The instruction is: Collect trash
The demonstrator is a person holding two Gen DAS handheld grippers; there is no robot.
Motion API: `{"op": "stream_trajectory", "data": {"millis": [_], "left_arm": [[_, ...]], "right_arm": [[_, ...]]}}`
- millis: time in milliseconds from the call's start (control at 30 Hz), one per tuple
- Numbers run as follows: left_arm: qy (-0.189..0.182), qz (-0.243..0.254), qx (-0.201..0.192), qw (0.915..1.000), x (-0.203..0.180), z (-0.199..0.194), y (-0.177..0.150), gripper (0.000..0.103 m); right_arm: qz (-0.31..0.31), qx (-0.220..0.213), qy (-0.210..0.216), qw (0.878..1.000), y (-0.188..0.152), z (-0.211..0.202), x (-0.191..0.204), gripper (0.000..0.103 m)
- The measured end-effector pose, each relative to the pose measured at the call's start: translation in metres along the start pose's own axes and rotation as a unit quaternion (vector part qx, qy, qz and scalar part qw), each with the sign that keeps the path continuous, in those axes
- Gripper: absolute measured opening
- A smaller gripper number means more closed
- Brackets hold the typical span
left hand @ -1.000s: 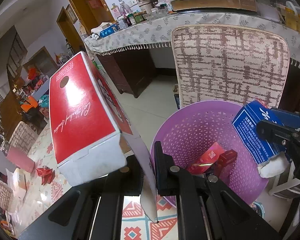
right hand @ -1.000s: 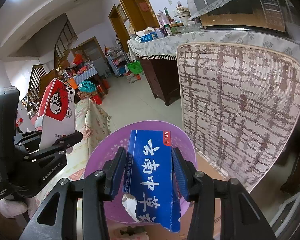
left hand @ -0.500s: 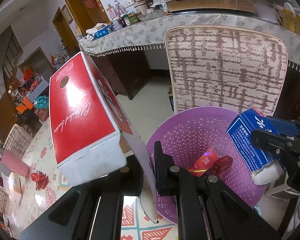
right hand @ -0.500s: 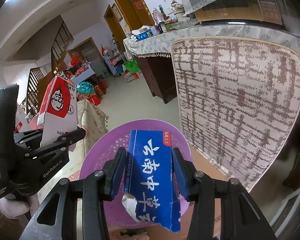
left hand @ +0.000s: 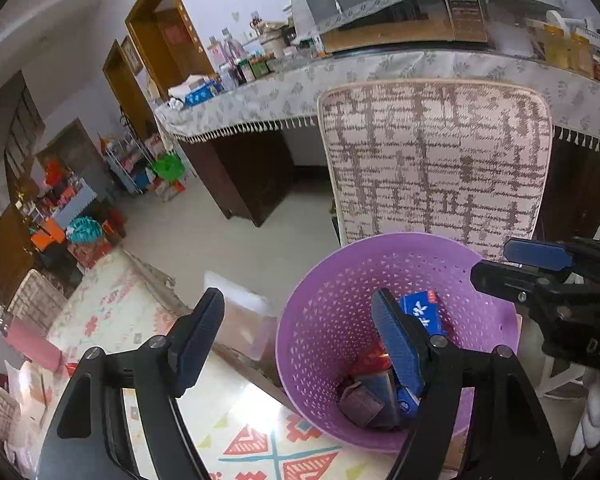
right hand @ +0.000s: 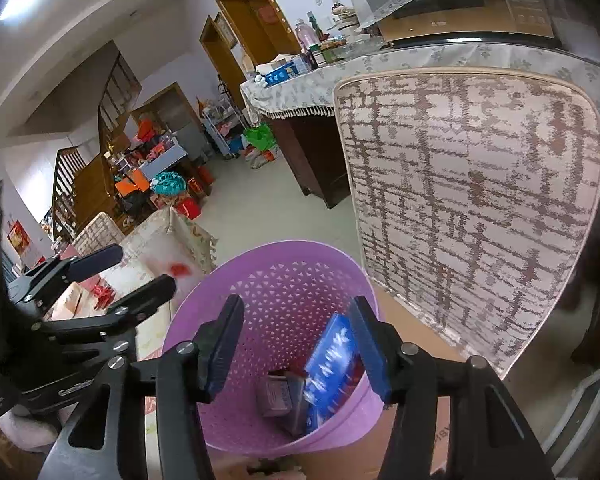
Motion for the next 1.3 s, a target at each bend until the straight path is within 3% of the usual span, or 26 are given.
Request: {"op": "stream_trajectory", "data": {"millis": [67,167,400,567,767,900,1000,1167,1300], "left_arm": [[0.0,-0.005,-0.006,1.0,0.002,-0.008,-0.003,0.075],[0.001,-0.017,-0.012,0.9998,0.009,-0.02,-0.011,0.075],[0.021,-0.088,-0.023,0.9957,0.057,-0.053,-0.033,0.075],[0.056,-0.132,-0.043,0.9887,0.096,-0.083,-0.049,0.08],[0.092,-0.194,-0.069,0.9743,0.133,-0.117,-0.07,0.084],[0.128,-0.225,-0.098,0.961,0.145,-0.143,-0.084,0.092],[0.172,-0.231,-0.133,0.9484,0.148,-0.169,-0.092,0.103],[0.214,-0.236,-0.165,0.9334,0.146,-0.2,-0.102,0.103],[0.227,-0.227,-0.175,0.9307,0.14,-0.209,-0.111,0.103]], "right_arm": [[0.003,-0.002,0.003,1.0,-0.001,-0.004,0.001,0.061],[0.004,-0.007,0.008,1.0,-0.004,-0.012,0.005,0.071],[-0.007,-0.002,0.014,1.0,-0.014,-0.017,0.021,0.072],[-0.004,0.004,0.021,1.0,-0.021,-0.017,0.027,0.072],[-0.007,0.01,0.024,1.0,-0.026,-0.017,0.036,0.073],[-0.013,0.011,0.02,1.0,-0.03,-0.021,0.041,0.073],[-0.018,0.016,0.02,1.0,-0.034,-0.022,0.046,0.073],[-0.043,0.013,0.019,0.999,-0.042,-0.029,0.066,0.074],[-0.068,-0.009,0.005,0.998,-0.051,-0.038,0.087,0.08]]}}
Point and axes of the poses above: each gripper's, at about its wrist camera, not at the fingertips, and z roughly the way its jaws point, x to its left, y to its top, the point moved 3 cm from there along z, roughly the way its jaws point
